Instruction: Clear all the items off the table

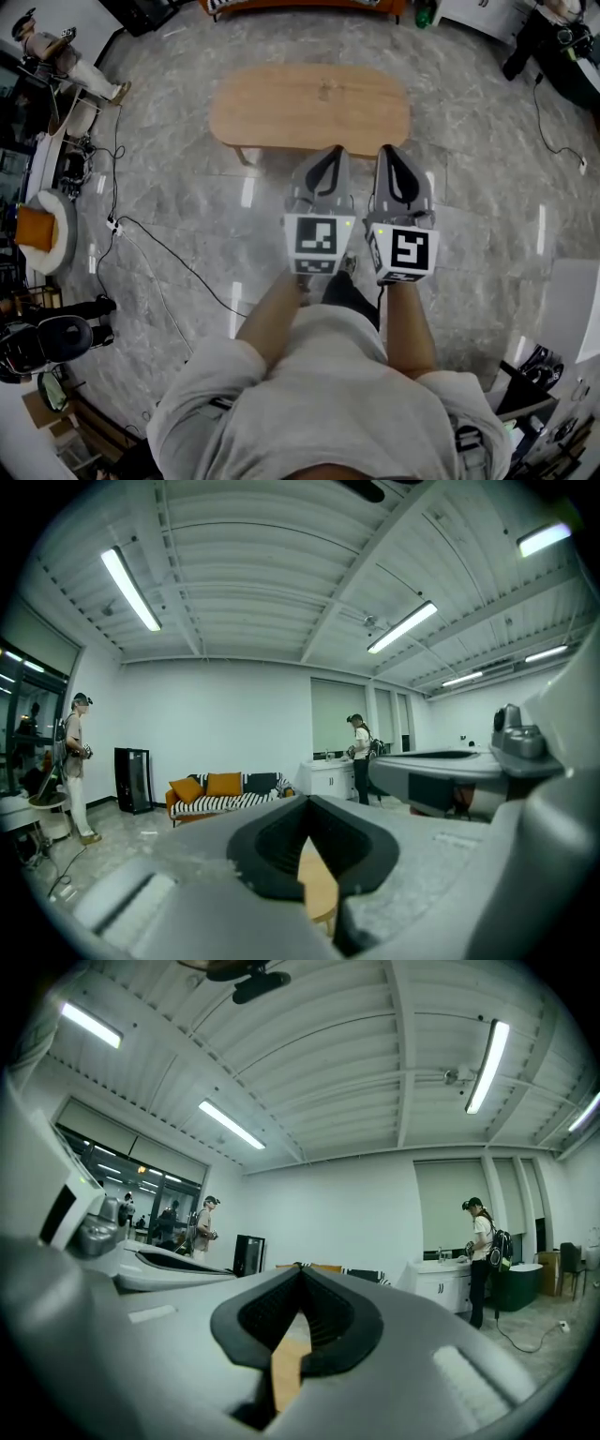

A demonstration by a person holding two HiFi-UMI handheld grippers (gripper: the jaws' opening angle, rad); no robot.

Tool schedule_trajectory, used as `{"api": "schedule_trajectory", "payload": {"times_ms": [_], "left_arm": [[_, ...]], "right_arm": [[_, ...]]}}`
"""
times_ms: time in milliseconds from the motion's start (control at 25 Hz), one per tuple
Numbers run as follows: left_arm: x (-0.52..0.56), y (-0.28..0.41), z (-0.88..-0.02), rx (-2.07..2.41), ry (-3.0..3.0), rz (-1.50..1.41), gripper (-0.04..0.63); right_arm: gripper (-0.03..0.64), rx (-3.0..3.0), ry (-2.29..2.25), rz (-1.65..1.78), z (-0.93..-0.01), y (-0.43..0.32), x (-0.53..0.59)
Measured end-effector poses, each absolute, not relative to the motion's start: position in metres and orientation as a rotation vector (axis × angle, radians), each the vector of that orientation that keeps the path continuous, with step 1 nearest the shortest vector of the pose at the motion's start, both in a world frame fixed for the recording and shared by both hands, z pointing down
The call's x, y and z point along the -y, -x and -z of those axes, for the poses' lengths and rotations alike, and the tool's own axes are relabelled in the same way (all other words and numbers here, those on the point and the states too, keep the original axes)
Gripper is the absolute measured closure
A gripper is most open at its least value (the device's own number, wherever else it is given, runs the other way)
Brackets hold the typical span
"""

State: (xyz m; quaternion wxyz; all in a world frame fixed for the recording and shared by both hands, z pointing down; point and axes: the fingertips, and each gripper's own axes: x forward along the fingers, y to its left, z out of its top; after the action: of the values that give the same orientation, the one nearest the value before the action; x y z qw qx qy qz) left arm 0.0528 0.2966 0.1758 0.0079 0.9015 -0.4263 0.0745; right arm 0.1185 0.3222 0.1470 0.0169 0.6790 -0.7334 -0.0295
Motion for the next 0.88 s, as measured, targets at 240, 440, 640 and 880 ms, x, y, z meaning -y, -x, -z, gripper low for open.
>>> {"api": "schedule_trajectory", "payload": {"times_ms": [240,440,640,880], "left_arm": [[-0.254,-0.076,-0.185,1.392,-2.769,-0.273,0.575],[-0.221,-0.082,-0.187,1.453,-2.739,-0.300,0.575],[-0.177,-0.061,-0.187,1.513,-2.711,-0.309,0.575],[-0.117,-0.003,-0.201,1.544,-2.670,-0.264,0.575]], "right_arm": [[0.611,2.312,-2.069,0.055,-0.157,-0.151,-0.278],[0.611,2.349,-2.037,0.033,-0.162,-0.164,-0.241],[0.611,2.397,-1.989,0.024,-0.165,-0.146,-0.193],[0.611,2.404,-1.934,0.043,-0.180,-0.091,-0.132]]}}
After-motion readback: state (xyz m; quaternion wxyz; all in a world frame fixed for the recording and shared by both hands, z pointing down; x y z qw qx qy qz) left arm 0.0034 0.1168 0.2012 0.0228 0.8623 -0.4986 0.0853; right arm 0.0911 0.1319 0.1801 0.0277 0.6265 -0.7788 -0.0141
